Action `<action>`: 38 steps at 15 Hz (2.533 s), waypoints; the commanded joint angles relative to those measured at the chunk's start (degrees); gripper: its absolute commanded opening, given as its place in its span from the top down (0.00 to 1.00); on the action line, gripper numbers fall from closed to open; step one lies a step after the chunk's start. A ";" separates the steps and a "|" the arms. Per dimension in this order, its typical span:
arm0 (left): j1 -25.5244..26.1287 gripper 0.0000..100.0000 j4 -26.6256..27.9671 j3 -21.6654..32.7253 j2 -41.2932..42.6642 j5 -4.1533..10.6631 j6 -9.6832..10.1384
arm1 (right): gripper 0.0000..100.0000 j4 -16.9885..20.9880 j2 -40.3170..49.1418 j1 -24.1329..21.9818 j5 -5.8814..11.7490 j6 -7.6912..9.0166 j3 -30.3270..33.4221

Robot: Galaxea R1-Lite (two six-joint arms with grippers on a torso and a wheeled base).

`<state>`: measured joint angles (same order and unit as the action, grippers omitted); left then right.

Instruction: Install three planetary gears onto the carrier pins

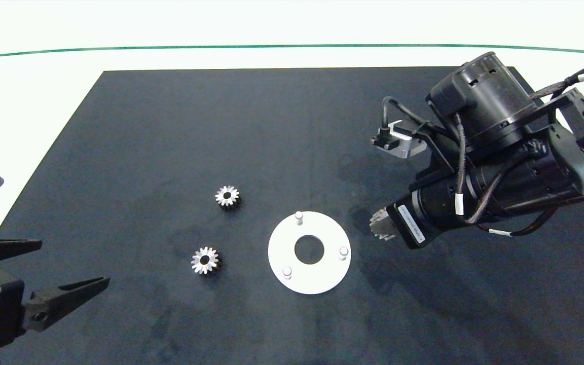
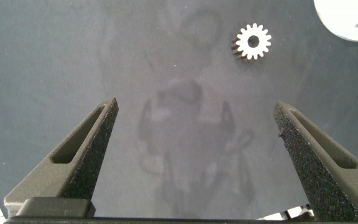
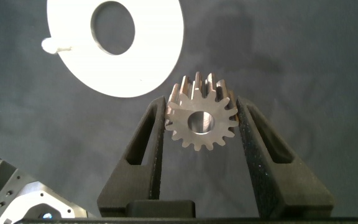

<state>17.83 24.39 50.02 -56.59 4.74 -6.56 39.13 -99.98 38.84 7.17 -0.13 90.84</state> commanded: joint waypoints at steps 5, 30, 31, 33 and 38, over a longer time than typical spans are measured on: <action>-0.26 0.00 -0.05 -0.01 -0.01 0.18 -0.12 | 0.75 2.00 -7.16 2.82 0.04 0.31 6.19; 0.18 0.00 -0.14 -0.54 -0.01 0.18 -0.21 | 0.75 11.05 -12.26 7.48 3.47 0.40 13.48; 0.27 0.00 -0.14 -0.62 -0.01 0.09 -0.21 | 0.75 11.49 -12.26 7.48 3.47 0.40 13.57; 0.09 0.00 -0.14 -0.54 -0.01 0.09 -0.21 | 0.75 11.76 -12.35 7.48 5.14 0.40 13.31; 0.18 0.00 -0.14 -0.54 0.08 0.09 -0.12 | 0.75 11.67 -12.79 7.22 5.93 0.31 13.48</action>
<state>17.94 24.11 49.47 -56.48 4.79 -6.63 50.55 -112.68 46.10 13.01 0.18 104.33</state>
